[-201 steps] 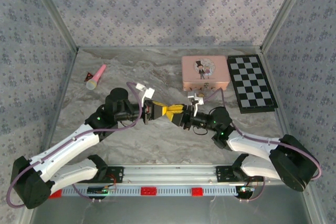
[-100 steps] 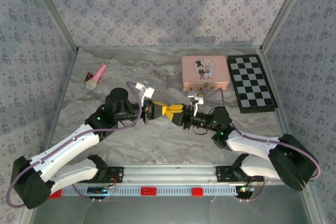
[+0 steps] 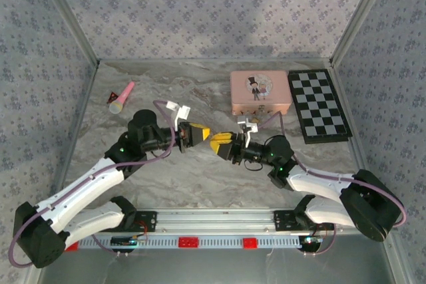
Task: Unlock the padlock with the key
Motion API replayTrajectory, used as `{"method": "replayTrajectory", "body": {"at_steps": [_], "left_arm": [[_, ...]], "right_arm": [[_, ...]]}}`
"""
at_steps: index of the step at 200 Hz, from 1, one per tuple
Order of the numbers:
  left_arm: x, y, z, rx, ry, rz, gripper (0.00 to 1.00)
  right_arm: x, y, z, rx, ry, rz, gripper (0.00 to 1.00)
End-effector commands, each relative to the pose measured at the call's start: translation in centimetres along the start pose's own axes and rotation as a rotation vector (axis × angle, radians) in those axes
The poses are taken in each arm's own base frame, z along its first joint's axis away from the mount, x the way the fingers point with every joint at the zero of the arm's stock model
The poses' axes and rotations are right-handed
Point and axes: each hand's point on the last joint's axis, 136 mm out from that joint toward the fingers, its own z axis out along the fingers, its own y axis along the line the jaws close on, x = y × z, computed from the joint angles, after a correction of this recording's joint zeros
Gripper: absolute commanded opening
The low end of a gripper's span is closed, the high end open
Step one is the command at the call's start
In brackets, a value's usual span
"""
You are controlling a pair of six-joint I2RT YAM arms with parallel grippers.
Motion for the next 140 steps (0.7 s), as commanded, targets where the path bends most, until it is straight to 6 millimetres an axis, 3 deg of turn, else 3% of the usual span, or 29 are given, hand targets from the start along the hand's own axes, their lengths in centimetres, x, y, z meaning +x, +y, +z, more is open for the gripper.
{"method": "replayTrajectory", "body": {"at_steps": [1, 86, 140], "left_arm": [[-0.8, -1.4, -0.2, 0.067, -0.028, 0.009, 0.0], [-0.1, -1.0, 0.0, 0.061, 0.0, 0.002, 0.0], [0.6, -1.0, 0.4, 0.073, 0.04, -0.005, 0.0]], "right_arm": [[-1.3, 1.6, 0.7, -0.065, -0.018, -0.03, 0.27], [-2.0, 1.0, 0.2, -0.022, -0.057, -0.051, 0.39], [-2.0, 0.8, 0.3, -0.007, -0.056, -0.048, 0.38]]}}
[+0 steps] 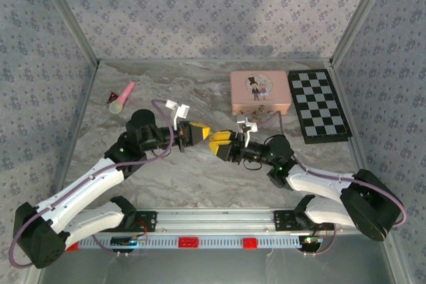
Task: Unlock the padlock with the key
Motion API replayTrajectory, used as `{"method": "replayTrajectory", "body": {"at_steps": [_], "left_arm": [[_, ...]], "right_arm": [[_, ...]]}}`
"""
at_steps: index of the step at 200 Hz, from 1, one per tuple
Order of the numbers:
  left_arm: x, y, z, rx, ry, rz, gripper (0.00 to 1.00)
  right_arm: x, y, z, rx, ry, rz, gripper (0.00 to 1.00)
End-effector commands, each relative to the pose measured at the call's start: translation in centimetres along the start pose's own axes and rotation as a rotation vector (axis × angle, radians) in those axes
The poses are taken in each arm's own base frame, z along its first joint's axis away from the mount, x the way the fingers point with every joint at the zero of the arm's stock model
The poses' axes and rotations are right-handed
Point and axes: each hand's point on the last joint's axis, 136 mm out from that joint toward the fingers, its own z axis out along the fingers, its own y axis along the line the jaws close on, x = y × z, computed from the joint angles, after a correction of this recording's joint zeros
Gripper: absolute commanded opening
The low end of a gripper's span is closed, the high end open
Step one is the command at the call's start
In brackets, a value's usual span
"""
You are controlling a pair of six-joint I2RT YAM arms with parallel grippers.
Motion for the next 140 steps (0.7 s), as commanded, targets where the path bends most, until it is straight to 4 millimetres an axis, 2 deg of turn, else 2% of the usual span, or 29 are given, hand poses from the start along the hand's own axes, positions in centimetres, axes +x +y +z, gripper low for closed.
{"method": "replayTrajectory", "body": {"at_steps": [1, 37, 53, 97, 124, 140], "left_arm": [[0.59, -0.3, 0.26, 0.03, 0.033, 0.002, 0.0], [0.94, -0.27, 0.41, 0.028, 0.052, 0.001, 0.0], [0.92, -0.23, 0.39, 0.025, 0.05, 0.002, 0.0], [0.66, -0.21, 0.44, 0.023, 0.037, 0.003, 0.0], [0.58, -0.26, 0.47, 0.024, 0.037, 0.005, 0.0], [0.55, -0.23, 0.45, 0.021, 0.037, 0.003, 0.0]], "right_arm": [[-1.46, 0.4, 0.11, 0.001, -0.04, -0.038, 0.38], [-1.5, -0.13, -0.21, 0.035, -0.054, -0.069, 0.42], [-1.32, -0.11, -0.15, 0.033, -0.043, -0.069, 0.42], [-1.1, 0.14, 0.12, 0.01, -0.023, -0.06, 0.32], [-1.24, 0.21, 0.16, 0.007, -0.026, -0.06, 0.22], [-1.3, 0.13, 0.15, 0.011, -0.028, -0.061, 0.21]]}}
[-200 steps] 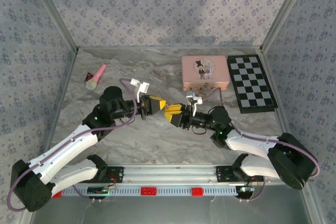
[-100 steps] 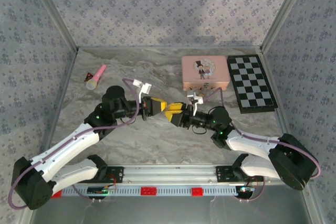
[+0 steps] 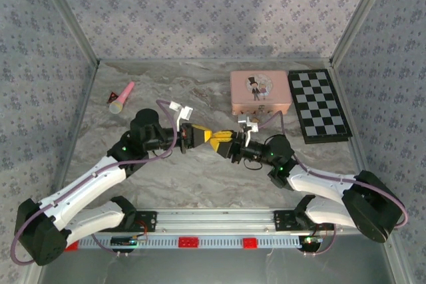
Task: Unlock the padlock with the key
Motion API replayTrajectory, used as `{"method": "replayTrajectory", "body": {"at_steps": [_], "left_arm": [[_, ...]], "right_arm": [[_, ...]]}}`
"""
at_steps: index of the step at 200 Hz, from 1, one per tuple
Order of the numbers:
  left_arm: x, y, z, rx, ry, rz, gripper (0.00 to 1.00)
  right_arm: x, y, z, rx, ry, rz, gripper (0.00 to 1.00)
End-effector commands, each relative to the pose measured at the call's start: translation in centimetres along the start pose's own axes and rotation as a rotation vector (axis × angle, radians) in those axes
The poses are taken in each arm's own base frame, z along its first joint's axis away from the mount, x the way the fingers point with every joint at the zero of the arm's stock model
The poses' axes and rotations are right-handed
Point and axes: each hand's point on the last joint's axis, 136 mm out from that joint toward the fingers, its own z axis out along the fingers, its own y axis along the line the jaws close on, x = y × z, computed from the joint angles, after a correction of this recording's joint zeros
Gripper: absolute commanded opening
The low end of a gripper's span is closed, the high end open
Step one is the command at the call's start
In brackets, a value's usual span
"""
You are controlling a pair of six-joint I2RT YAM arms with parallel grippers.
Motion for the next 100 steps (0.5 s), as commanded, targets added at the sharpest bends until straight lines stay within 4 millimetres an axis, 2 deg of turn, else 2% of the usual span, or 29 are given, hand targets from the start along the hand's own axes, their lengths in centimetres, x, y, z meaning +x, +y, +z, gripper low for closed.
{"method": "replayTrajectory", "body": {"at_steps": [1, 32, 100], "left_arm": [[-0.45, -0.75, 0.01, 0.025, -0.006, 0.027, 0.0], [-0.46, -0.84, -0.01, 0.027, -0.005, 0.028, 0.0], [-0.46, -0.92, -0.01, 0.031, -0.007, 0.03, 0.0]], "right_arm": [[-1.09, 0.7, 0.28, -0.026, -0.02, -0.025, 0.21], [-1.38, 0.56, 0.17, -0.021, -0.031, -0.021, 0.19], [-1.8, 0.78, 0.15, -0.035, -0.039, 0.001, 0.06]]}}
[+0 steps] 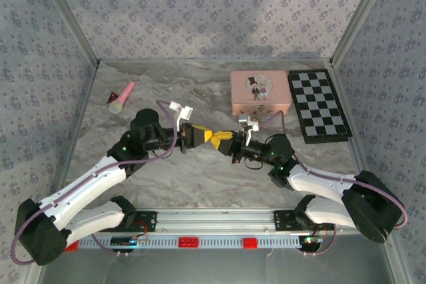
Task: Unlock the padlock with the key
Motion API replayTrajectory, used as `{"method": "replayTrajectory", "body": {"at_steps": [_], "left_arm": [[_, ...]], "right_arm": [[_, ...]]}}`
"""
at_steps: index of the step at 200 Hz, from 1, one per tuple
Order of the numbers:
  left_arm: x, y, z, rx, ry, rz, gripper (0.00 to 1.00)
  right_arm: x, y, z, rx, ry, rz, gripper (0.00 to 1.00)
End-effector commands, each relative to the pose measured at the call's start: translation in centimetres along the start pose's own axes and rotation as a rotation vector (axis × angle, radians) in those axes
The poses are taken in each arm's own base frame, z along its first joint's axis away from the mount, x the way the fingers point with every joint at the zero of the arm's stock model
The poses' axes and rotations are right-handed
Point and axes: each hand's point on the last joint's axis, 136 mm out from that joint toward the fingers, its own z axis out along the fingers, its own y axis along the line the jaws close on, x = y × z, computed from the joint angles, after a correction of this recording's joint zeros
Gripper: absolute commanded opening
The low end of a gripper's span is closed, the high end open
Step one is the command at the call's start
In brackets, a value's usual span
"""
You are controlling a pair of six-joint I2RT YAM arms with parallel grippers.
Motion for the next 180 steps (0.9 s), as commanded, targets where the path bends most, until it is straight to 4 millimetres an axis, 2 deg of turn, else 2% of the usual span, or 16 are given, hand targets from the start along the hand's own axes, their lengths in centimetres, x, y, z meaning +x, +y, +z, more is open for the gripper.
{"method": "replayTrajectory", "body": {"at_steps": [1, 36, 47, 70, 86, 108, 142, 159, 180], "left_arm": [[-0.5, -0.9, 0.0, 0.031, -0.008, 0.03, 0.0], [-0.5, -0.8, 0.1, 0.032, -0.01, 0.031, 0.0], [-0.6, -0.7, 0.1, 0.028, -0.015, 0.031, 0.05], [-0.9, -0.4, 0.0, 0.002, -0.038, 0.031, 0.2], [-1.5, 0.0, -0.6, -0.032, -0.079, 0.04, 0.4], [-2.2, 0.6, -1.8, -0.085, -0.148, 0.056, 0.52], [-2.8, 3.3, -3.4, -0.217, -0.222, 0.027, 0.59], [-2.7, 4.9, -3.4, -0.285, -0.218, -0.002, 0.59], [-2.5, 6.8, -1.9, -0.332, -0.165, -0.044, 0.59]], "right_arm": [[-1.6, 1.1, 0.3, -0.045, -0.033, -0.012, 0.06], [-1.8, 0.8, 0.3, -0.026, -0.04, 0.004, 0.0], [-1.7, 0.4, 0.4, -0.008, -0.035, 0.017, 0.0], [-1.2, -0.9, 0.2, 0.068, -0.011, 0.044, 0.0], [-0.5, -3.2, -0.3, 0.208, 0.032, 0.076, 0.0], [0.8, -6.2, -2.3, 0.402, 0.106, 0.09, 0.0], [1.1, -7.9, -5.9, 0.548, 0.137, 0.109, 0.0], [0.9, -8.6, -8.3, 0.657, 0.153, 0.111, 0.0], [0.5, -9.3, -11.9, 0.827, 0.164, 0.113, 0.0]]}}
